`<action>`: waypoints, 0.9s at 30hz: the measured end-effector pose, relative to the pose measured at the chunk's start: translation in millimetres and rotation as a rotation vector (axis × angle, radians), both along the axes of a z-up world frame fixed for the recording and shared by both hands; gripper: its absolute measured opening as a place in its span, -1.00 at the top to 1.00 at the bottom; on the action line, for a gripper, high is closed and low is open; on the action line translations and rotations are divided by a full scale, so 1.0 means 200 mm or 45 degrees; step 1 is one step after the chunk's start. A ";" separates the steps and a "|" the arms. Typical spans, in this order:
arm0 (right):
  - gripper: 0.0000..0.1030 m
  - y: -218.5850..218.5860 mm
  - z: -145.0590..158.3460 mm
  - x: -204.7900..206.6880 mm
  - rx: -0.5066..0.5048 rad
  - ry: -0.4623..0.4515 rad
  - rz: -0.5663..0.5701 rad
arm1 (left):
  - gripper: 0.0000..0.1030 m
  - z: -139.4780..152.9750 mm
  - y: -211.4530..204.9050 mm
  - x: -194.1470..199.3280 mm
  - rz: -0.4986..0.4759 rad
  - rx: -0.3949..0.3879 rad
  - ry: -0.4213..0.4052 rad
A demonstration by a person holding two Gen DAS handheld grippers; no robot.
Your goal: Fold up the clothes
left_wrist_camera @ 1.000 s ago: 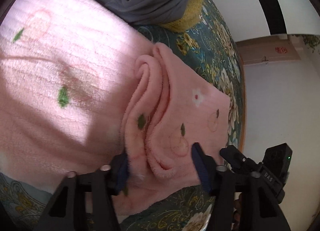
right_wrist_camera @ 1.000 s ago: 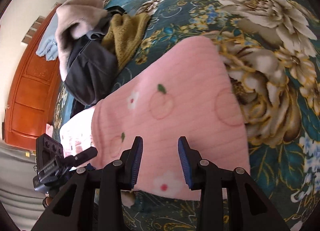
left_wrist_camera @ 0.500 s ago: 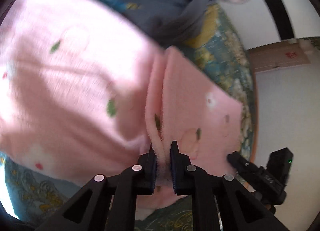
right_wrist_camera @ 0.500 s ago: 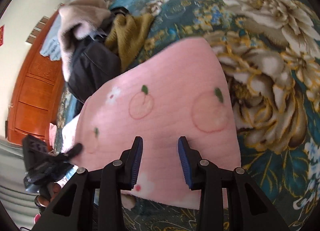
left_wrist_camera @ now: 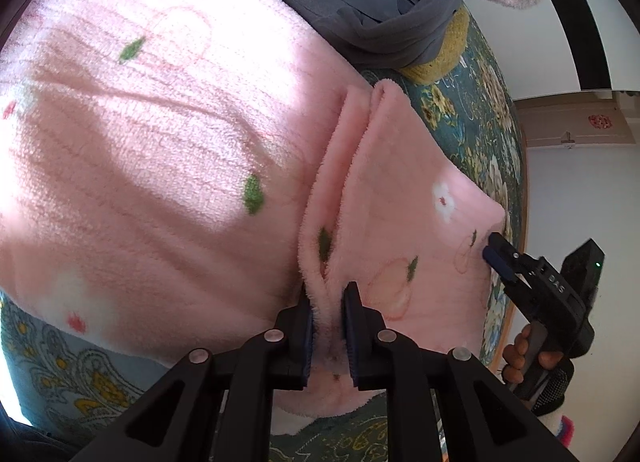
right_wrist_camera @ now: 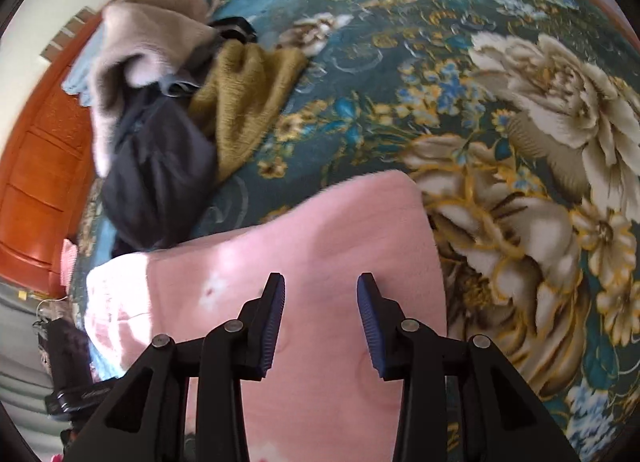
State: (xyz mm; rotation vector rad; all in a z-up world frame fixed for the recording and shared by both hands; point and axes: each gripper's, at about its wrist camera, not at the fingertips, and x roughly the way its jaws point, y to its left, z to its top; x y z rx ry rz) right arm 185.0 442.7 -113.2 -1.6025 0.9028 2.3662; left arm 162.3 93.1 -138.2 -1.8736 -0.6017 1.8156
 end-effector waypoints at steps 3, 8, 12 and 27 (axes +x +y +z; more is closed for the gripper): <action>0.25 0.02 -0.14 -0.03 -0.051 -0.078 -0.041 | 0.68 -0.01 0.01 -0.01 0.001 -0.001 -0.012; 0.25 -0.05 0.01 0.06 -0.025 0.007 0.026 | 0.67 -0.01 0.01 0.00 0.011 0.008 -0.018; 0.20 -0.16 0.13 0.25 0.050 0.058 0.121 | 0.67 0.00 0.03 -0.01 0.004 -0.004 -0.009; 0.02 -0.24 -0.14 0.41 0.046 -0.062 0.081 | 0.54 0.05 0.00 0.01 0.003 -0.006 0.024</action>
